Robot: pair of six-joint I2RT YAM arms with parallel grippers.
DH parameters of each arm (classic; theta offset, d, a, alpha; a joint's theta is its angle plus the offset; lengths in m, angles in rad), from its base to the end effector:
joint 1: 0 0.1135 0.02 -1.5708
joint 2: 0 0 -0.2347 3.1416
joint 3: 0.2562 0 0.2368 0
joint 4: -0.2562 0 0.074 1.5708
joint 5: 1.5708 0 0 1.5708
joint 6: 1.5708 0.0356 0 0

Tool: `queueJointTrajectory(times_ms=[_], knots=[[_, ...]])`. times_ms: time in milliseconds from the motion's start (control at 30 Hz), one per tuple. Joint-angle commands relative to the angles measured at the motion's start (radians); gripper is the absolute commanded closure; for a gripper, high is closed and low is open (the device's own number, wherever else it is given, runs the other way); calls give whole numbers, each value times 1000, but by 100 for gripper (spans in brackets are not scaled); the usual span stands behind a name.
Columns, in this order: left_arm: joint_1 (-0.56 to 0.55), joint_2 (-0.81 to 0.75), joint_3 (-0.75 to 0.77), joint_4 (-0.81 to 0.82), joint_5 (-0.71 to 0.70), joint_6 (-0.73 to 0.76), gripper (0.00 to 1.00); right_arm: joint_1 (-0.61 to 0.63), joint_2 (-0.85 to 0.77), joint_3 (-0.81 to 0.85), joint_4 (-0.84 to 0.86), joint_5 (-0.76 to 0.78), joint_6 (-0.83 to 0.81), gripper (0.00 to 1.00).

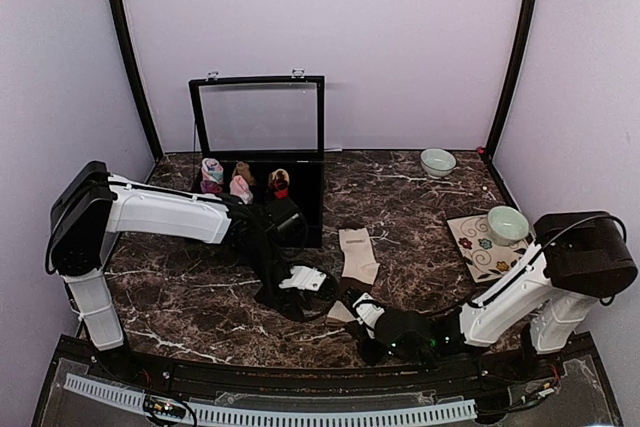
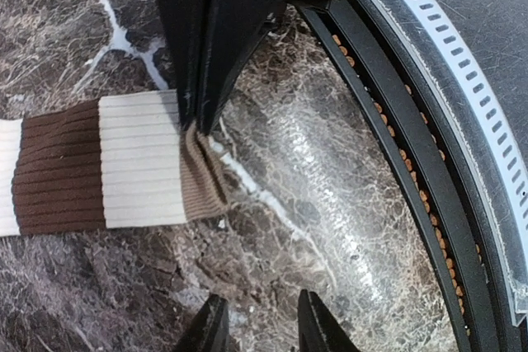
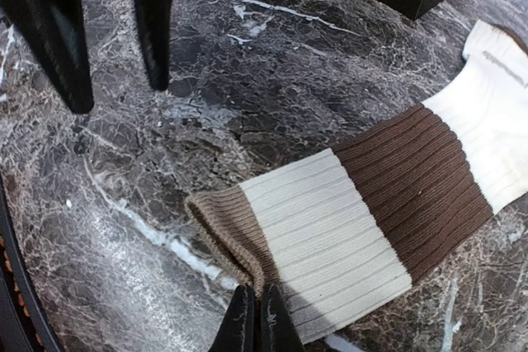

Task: Roll the socks
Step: Roll the sock at the center of the board.

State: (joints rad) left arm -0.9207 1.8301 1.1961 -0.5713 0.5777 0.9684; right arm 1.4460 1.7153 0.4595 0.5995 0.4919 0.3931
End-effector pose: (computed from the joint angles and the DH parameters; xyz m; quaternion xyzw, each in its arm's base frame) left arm 0.1887 -0.2803 0.1560 0.7941 0.5105 -0.2759 0.1808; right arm 0.0497 0.2612 0.0822 -0.3443 0.8064 0.2081 0.4333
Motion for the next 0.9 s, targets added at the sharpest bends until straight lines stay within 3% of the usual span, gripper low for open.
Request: queueJointTrajectory(times_ms=[0, 300, 533, 867], knots=[[-38, -33, -33, 52, -5, 21, 72, -63, -3, -37, -123, -187, 135, 100], [-131, 12, 7, 76, -65, 42, 74, -233, 31, -34, -151, -439, 278, 100], [-138, 93, 72, 75, -117, 94, 74, -298, 92, -40, -100, -577, 358, 100], [-138, 107, 13, 196, -225, 105, 75, -347, 168, 2, -170, -715, 374, 100]])
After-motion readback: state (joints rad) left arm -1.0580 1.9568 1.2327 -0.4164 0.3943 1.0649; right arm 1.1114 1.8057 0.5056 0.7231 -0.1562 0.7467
